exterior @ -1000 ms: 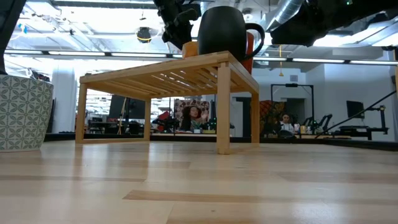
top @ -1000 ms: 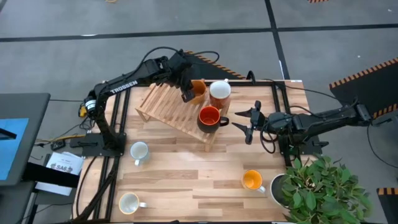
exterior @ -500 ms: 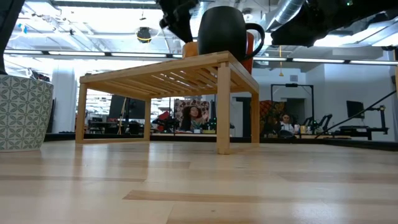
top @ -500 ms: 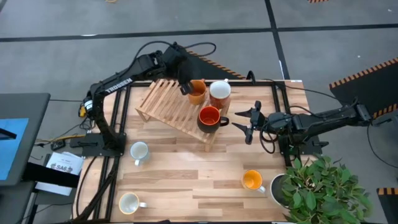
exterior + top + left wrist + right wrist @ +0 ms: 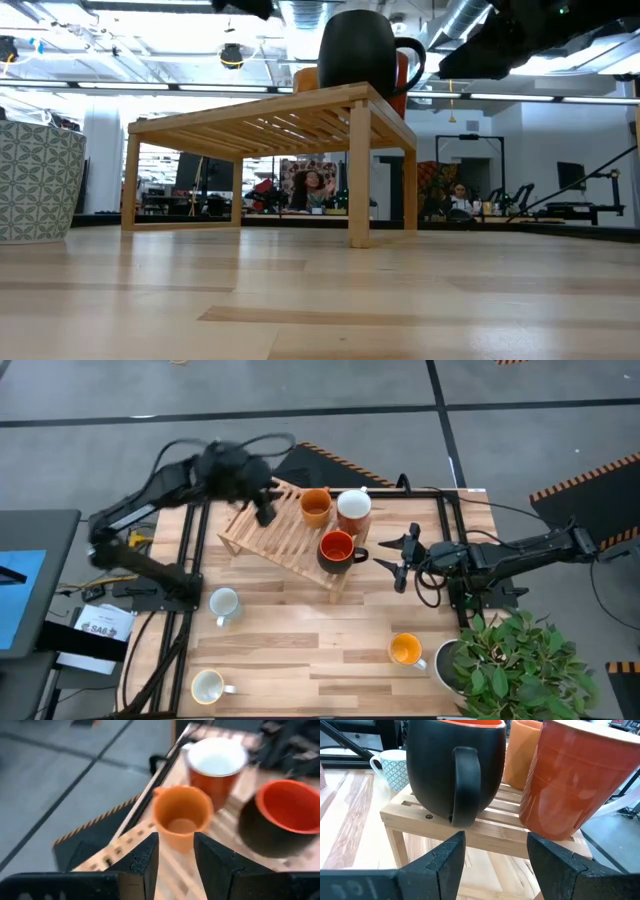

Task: Place coffee mugs
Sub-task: Put the blue patterned mug on the shelf

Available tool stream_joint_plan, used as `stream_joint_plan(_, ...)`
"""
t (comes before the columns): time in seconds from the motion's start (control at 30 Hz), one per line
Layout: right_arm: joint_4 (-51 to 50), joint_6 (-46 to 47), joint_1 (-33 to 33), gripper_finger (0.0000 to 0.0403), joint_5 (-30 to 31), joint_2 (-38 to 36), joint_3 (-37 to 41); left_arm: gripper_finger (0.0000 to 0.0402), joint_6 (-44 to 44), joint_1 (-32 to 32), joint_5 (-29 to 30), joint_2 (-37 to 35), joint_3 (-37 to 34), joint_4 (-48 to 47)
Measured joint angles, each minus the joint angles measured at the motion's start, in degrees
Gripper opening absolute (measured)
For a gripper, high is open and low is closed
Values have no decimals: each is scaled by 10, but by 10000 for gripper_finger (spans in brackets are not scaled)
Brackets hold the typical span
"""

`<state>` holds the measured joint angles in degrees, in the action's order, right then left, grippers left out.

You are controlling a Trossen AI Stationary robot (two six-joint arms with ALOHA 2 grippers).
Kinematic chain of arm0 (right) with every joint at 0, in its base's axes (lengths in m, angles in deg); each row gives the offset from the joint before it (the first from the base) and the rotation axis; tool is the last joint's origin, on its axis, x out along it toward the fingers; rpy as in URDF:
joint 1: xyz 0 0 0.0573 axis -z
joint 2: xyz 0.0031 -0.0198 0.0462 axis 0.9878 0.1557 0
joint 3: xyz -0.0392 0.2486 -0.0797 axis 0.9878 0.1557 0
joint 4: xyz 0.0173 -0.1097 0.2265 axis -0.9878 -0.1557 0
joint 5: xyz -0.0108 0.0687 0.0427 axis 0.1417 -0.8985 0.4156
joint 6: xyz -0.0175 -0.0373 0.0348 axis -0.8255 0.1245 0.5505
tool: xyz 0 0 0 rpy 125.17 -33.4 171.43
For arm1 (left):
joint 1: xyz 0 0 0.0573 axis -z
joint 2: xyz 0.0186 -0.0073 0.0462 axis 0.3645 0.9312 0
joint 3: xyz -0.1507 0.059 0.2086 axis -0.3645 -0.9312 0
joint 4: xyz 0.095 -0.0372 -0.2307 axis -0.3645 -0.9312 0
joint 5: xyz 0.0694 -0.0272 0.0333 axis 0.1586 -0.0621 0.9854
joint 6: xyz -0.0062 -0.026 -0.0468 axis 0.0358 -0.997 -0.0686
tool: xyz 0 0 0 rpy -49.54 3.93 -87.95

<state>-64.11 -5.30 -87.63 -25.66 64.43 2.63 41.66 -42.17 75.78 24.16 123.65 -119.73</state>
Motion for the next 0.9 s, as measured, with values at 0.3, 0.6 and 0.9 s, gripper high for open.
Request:
stream_joint_plan(0.3, 1, 6, 0, 240, 0, 0, 0, 106, 11, 100, -8, -262, -385, 193)
stream_joint_plan(0.6, 1, 6, 0, 240, 0, 0, 0, 106, -104, 266, -60, -312, -449, 163)
stream_joint_plan(0.9, 1, 10, 0, 240, 0, 0, 0, 105, -338, 459, 27, -192, -435, 12)
